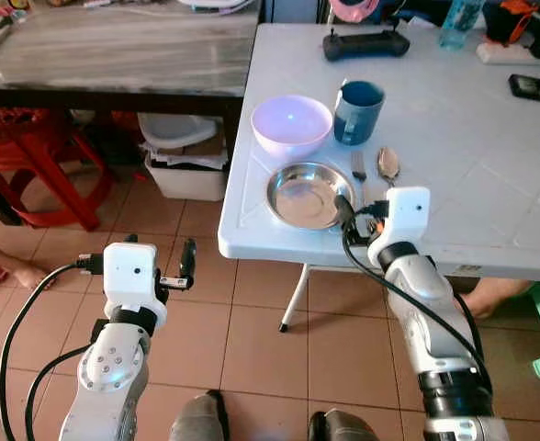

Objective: Setting the table

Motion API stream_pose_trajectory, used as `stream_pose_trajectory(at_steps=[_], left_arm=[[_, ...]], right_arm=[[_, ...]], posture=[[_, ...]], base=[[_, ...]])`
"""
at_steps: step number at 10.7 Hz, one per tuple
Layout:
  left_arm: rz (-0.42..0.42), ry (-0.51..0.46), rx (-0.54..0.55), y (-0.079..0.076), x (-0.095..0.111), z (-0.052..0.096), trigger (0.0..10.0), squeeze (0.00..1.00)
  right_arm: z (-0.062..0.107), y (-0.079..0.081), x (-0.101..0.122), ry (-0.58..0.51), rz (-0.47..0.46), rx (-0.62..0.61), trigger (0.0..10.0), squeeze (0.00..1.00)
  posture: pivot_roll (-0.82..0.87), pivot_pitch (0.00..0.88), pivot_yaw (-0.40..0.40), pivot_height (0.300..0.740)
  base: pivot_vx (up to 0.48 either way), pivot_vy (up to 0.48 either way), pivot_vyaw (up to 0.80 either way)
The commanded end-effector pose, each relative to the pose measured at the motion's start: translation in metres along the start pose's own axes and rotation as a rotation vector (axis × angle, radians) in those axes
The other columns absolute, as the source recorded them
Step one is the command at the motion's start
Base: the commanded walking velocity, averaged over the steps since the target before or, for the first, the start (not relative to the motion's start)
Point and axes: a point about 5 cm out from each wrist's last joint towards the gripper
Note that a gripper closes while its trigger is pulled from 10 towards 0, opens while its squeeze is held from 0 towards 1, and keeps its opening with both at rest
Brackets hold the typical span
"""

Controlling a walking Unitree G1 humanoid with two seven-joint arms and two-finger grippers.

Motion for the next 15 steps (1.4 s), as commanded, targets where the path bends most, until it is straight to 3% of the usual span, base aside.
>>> stream_pose_trajectory(at_steps=[1, 9, 11, 13, 14, 15], left_arm=[[-0.013, -0.009, 0.006, 0.002, 0.004, 0.001, 10.0, 0.0], [-0.026, 0.002, -0.012, 0.001, 0.005, 0.004, 10.0, 0.0], [-0.028, 0.007, -0.017, 0.001, 0.004, 0.005, 10.0, 0.0], [-0.028, 0.003, -0.019, 0.001, 0.005, 0.004, 10.0, 0.0], [-0.031, 0.002, -0.024, 0.001, 0.005, 0.004, 10.0, 0.0], [-0.031, -0.001, -0.024, 0.001, 0.005, 0.003, 10.0, 0.0]], right_arm=[[-0.003, 0.004, 0.0, 0.011, -0.011, 0.027, 10.0, 0.0], [-0.006, 0.022, -0.007, 0.084, -0.106, 0.137, 10.0, 0.0], [-0.007, 0.023, -0.01, 0.102, -0.138, 0.132, 5.4, 0.0], [-0.007, 0.022, -0.01, 0.111, -0.157, 0.12, 4.3, 0.0], [-0.007, 0.021, -0.011, 0.122, -0.168, 0.111, 3.3, 0.0], [-0.006, 0.016, -0.015, 0.141, -0.19, 0.076, 0.0, 0.0]], posture=[[0.11, 0.181, 0.039, 0.74], [0.12, 0.2, 0.048, 0.74], [0.12, 0.195, 0.049, 0.74], [0.11, 0.189, 0.05, 0.74], [0.11, 0.189, 0.051, 0.74], [0.11, 0.187, 0.051, 0.74]], base=[[0.0, 0.0, 0.0], [0.0, 0.0, 0.0], [0.0, 0.0, 0.0], [0.0, 0.0, 0.0], [0.0, 0.0, 0.0], [0.0, 0.0, 0.0]])
Point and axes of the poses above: a point about 5 cm out from each wrist's last joint towards the gripper, its own z axis pointing back from the gripper into the wrist, its own x axis along the axis of the wrist's last joint, y = z × x, and after that the axes turned 3 degrees about -z, right-handed
